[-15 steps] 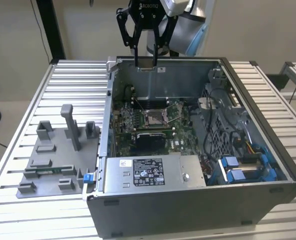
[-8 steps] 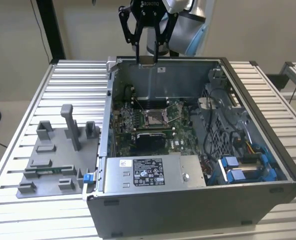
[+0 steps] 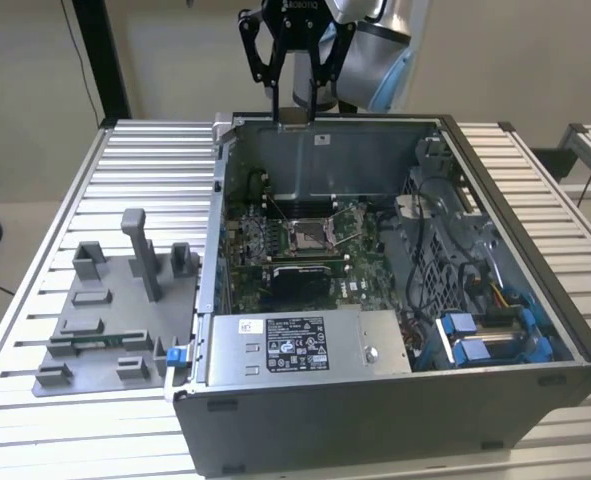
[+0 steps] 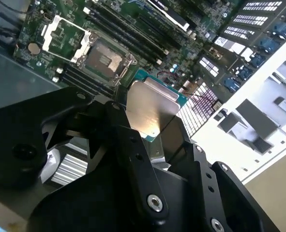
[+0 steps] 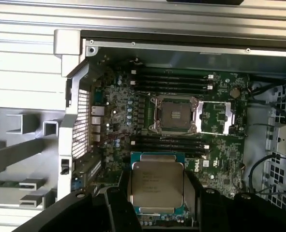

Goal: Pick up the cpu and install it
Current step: 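Pick up the cpu and move it towards the insertion slot, then place the cpu into insertion slot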

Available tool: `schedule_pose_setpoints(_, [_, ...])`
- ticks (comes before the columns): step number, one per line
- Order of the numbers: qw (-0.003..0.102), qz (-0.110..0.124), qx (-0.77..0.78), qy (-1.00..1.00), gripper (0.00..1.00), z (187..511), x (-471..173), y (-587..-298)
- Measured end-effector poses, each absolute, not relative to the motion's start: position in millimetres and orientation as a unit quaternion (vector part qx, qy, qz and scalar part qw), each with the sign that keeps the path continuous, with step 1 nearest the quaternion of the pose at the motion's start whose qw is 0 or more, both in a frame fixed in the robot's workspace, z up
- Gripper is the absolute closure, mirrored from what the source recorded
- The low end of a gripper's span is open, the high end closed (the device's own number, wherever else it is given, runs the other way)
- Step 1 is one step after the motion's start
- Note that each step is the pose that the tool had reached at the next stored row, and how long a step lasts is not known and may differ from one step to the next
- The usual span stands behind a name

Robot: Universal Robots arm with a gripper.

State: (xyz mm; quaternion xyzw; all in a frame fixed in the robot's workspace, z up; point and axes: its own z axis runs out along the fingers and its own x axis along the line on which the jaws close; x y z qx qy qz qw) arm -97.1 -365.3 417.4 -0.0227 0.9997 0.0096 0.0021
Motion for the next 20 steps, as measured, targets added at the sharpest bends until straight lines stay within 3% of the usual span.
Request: schedule_pose_setpoints(20, [0.004, 0.011, -0.004, 1.000, 1.00, 417.4, -96.9, -364.9])
